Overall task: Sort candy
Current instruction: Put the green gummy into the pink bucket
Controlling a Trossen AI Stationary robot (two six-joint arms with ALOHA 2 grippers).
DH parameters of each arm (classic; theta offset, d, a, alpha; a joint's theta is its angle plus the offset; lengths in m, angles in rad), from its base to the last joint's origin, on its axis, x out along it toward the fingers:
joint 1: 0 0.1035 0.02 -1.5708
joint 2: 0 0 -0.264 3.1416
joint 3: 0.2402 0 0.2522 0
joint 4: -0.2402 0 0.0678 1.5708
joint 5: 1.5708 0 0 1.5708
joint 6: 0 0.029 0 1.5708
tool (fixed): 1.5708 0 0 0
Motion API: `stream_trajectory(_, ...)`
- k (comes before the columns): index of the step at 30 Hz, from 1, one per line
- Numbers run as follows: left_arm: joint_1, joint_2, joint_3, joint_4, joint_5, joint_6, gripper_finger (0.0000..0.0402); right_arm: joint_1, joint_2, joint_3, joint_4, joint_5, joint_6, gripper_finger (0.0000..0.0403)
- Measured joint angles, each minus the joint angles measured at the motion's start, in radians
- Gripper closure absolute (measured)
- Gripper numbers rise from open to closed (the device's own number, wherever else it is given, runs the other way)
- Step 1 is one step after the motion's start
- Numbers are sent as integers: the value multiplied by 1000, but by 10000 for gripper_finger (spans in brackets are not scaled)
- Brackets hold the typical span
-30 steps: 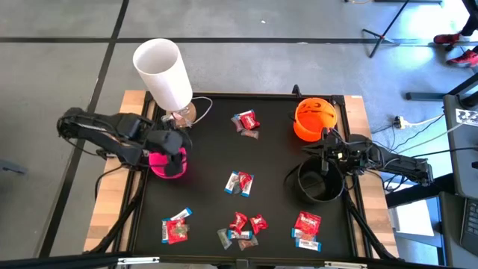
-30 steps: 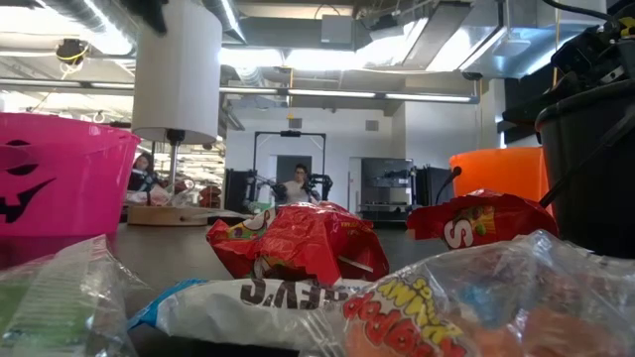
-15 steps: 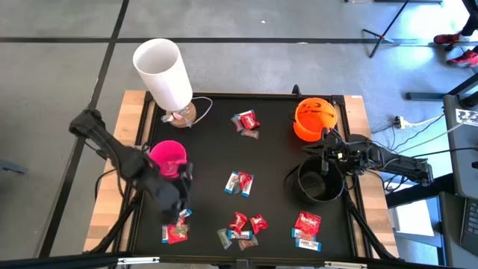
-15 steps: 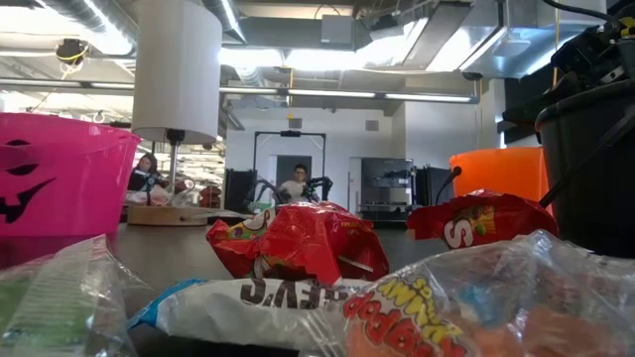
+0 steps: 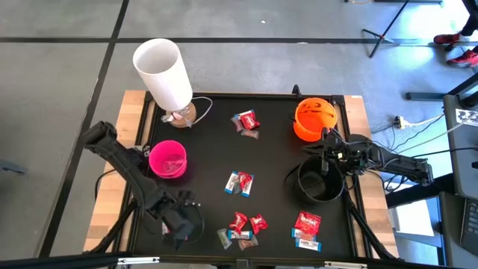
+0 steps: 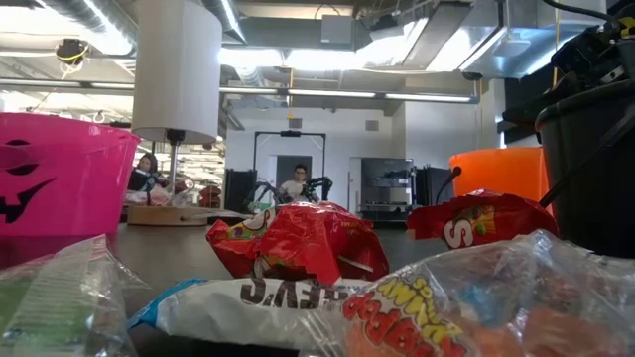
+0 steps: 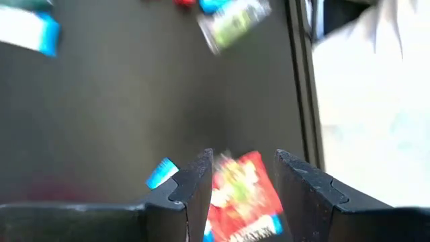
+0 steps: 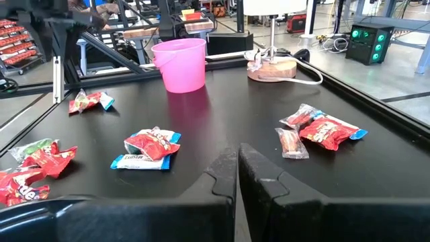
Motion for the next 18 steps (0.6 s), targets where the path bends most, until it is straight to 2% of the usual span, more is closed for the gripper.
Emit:
stream_trajectory(4,-41,27,0,-15,17,-80,253,0,0,0,0,0,0,386)
stream_trajectory(8,-77,47,0,-20,-31,-146,253,0,0,0,0,0,0,386)
stream_trajectory(18,-112,158,0,-21,-65,-155,253,0,0,0,0,0,0,386)
